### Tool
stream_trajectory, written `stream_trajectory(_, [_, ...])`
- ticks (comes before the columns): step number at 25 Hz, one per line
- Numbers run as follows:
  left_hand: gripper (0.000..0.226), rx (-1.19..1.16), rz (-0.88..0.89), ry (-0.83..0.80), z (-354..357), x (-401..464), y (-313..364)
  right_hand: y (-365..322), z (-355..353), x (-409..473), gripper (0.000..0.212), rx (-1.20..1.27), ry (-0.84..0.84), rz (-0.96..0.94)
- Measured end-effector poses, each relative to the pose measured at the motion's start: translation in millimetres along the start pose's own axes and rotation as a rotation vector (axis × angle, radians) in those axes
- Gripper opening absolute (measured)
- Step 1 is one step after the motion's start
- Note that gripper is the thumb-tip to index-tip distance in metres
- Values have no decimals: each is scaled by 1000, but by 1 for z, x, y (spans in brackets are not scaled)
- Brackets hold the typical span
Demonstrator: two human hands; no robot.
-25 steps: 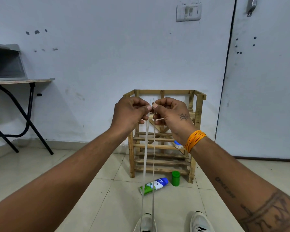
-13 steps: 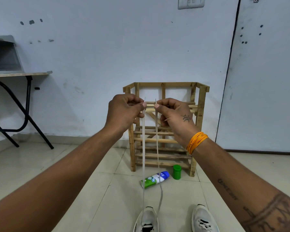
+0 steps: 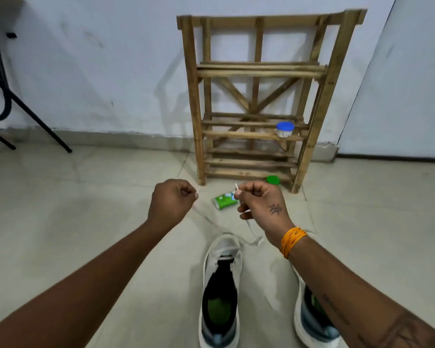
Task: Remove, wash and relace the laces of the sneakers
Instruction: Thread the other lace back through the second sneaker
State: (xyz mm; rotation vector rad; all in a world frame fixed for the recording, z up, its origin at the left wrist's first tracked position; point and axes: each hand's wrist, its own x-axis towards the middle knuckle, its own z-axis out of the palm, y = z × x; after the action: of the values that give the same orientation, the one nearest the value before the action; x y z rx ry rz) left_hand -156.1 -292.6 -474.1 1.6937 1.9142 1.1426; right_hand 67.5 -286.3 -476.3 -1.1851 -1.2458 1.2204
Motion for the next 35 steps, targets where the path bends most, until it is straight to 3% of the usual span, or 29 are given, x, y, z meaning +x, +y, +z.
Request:
stream_trajectory(5, [19,216,-192,-145,53,-35,-76,95,5,-16,7,-26,17,202])
stream_trajectory(10, [17,429,-303,-295,82,-58,-106,147,10,-36,10,-36,27,310])
stream_trajectory(14, [47,413,-240,-363,103,-74,-93,165,13,-39,7,-46,44,327])
stream_trajectory(21, [38,511,-115,-522,118,-85,-66,181,17,-37,11,-151,19,294])
stream_trajectory(27, [9,468,-130,-493,119,-83,-73,187,24,-38,14,-273,5,274])
stream_trajectory(31, [19,237,-297,-370,114,-88,-83,190,30,-37,11,-456,0,213])
stream_trajectory(35, [20,114,-328,-324,110,-94,-86,193,40,-39,15,-640,-6,150])
